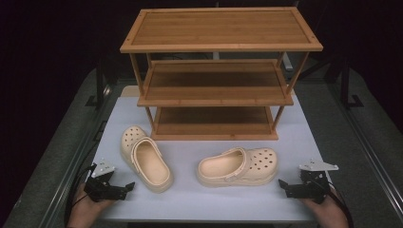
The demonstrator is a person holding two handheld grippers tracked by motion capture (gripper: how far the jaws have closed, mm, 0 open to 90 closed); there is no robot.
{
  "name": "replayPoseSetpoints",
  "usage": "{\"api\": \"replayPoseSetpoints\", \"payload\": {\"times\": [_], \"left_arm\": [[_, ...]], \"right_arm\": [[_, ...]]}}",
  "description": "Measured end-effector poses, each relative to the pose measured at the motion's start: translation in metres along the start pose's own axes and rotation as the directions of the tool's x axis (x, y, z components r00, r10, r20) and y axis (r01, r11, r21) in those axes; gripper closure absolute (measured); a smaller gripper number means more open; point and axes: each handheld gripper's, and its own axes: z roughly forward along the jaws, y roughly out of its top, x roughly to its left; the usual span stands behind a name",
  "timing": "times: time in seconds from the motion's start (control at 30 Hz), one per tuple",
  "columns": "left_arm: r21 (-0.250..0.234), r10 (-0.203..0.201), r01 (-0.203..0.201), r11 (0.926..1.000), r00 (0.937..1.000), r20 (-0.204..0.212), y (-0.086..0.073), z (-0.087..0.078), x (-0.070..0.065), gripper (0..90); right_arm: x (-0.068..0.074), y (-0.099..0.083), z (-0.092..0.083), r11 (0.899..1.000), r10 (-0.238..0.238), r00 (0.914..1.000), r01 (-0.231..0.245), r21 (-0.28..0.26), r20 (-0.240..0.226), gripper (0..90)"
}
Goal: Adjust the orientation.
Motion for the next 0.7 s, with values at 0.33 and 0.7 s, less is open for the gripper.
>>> {"api": "replayPoseSetpoints", "payload": {"times": [0.33, 0.7], "left_arm": [[-0.014, -0.009, 0.009, 0.9999, 1.0000, -0.001, 0.003, -0.009, 0.004, 15.9], [-0.019, -0.054, 0.054, 0.9983, 0.9985, 0.002, 0.014, -0.030, 0.016, 67.3]], "right_arm": [[0.000, 0.000, 0.000, 1.000, 0.001, 1.0000, -0.001, 0.000, 0.000, 2.9], [0.000, 0.000, 0.000, 1.000, 0.000, 1.0000, 0.000, 0.000, 0.000, 2.9]]}}
